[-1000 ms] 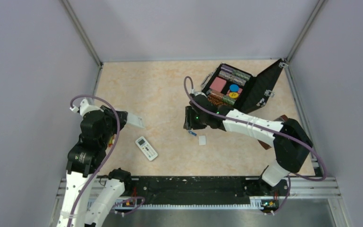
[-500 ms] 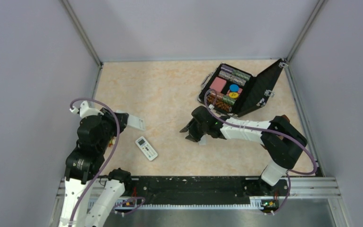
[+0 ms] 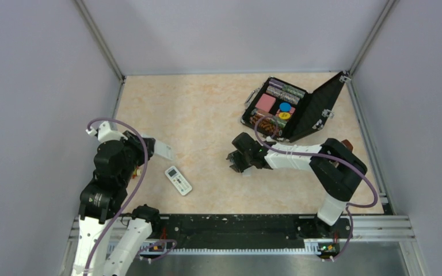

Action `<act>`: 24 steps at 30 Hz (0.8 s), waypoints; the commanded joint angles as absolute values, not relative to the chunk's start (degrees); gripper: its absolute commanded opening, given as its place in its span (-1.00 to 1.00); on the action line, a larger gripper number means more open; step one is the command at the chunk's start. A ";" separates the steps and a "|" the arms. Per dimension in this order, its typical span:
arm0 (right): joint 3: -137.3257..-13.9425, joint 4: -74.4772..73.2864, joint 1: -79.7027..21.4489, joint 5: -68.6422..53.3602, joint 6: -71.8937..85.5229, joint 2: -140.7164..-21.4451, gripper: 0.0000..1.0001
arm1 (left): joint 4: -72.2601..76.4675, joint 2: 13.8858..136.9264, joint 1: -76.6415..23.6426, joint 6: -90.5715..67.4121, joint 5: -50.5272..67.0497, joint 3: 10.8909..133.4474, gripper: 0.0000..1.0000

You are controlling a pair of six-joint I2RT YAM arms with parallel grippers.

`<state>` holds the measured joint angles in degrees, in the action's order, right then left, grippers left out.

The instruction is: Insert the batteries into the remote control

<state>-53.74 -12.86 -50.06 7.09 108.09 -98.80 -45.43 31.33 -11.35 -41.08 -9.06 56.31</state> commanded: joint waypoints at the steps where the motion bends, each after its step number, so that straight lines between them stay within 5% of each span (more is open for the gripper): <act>1: -56.12 -15.46 -49.33 11.43 114.01 -99.19 -0.31 | -42.90 30.57 -11.25 -39.22 -10.13 57.16 -1.00; 24: -60.12 -25.38 -44.26 5.67 121.28 -103.95 -0.46 | -44.57 27.46 -11.25 -39.20 -14.95 59.35 -1.00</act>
